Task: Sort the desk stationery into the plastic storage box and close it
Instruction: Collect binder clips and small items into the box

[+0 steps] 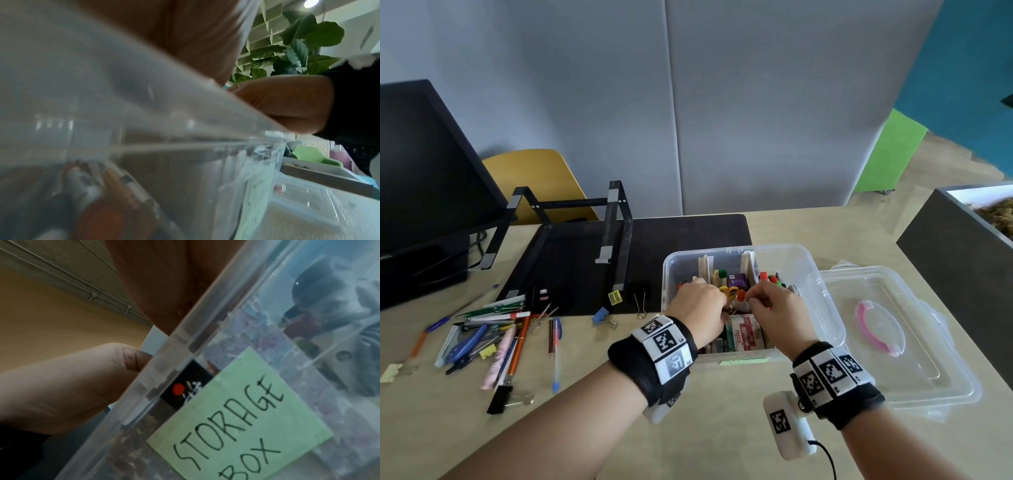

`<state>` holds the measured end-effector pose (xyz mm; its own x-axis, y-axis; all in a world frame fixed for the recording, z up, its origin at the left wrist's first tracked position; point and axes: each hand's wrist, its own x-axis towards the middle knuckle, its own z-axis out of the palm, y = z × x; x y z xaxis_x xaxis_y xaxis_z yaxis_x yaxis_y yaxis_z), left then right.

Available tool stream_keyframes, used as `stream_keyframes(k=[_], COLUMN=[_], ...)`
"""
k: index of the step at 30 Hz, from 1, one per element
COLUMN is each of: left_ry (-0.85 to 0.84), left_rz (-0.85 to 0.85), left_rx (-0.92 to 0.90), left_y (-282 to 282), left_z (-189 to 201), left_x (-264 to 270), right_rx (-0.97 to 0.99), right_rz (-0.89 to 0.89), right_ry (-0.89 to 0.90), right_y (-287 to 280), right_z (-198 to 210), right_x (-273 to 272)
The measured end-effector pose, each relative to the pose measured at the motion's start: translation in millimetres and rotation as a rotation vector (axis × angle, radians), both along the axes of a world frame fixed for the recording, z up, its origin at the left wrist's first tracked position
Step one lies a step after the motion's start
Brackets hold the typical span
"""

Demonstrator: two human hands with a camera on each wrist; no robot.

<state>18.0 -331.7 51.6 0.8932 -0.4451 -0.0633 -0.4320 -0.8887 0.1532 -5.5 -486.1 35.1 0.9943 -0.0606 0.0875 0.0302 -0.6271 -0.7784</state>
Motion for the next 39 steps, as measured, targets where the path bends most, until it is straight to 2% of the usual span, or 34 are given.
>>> stream_keyframes(k=[4,10,13,17,20,24,30,33,35,37,39], left_ry=[-0.086,-0.045,-0.082,-0.191,-0.257,-0.165,0.173,0.288,0.325,0.339,0.401], left_rz=[-0.033,-0.031,-0.009,0.071,0.164,0.334,0.45,0.51,0.57,0.582,0.574], left_rx=[0.162,0.149,0.074,-0.174,-0.255,-0.28,-0.207,-0.165,-0.071,0.023,0.036], left_y=[0.5,7.4,12.0,27.0,48.1,88.4,168.6,210.2,233.8,257.4,277.9], left_z=[-4.6,-7.5,-6.9,-5.3,-1.8,-1.4,-14.4,-24.4,-31.6,-43.5,-53.4], left_x=[-4.0,-5.6,-8.4,-13.0,-17.9,-28.7,-33.5,-34.9,-37.9,-41.9,-48.5], right_rx=[-0.012,0.009,-0.002,-0.001,-0.007,-0.025,-0.023,-0.062,-0.086,-0.113,-0.131], right_rz=[0.001,0.012,0.003,-0.012,0.02,0.096,0.217,0.285,0.332,0.36,0.358], right_ry=[-0.002,0.008,0.008,-0.006,-0.067,-0.138,-0.068,-0.001,0.073,0.162,0.241], right_y=[-0.4,-0.9,-0.2,2.9,11.9,36.2,92.2,126.6,150.2,172.4,192.0], right_z=[-1.1,-2.7,-1.8,0.2,5.6,19.9,24.9,21.1,16.6,10.4,2.5], right_x=[0.9,0.5,0.6,-0.6,-4.6,-13.2,-16.9,-16.6,-15.4,-14.2,-11.9])
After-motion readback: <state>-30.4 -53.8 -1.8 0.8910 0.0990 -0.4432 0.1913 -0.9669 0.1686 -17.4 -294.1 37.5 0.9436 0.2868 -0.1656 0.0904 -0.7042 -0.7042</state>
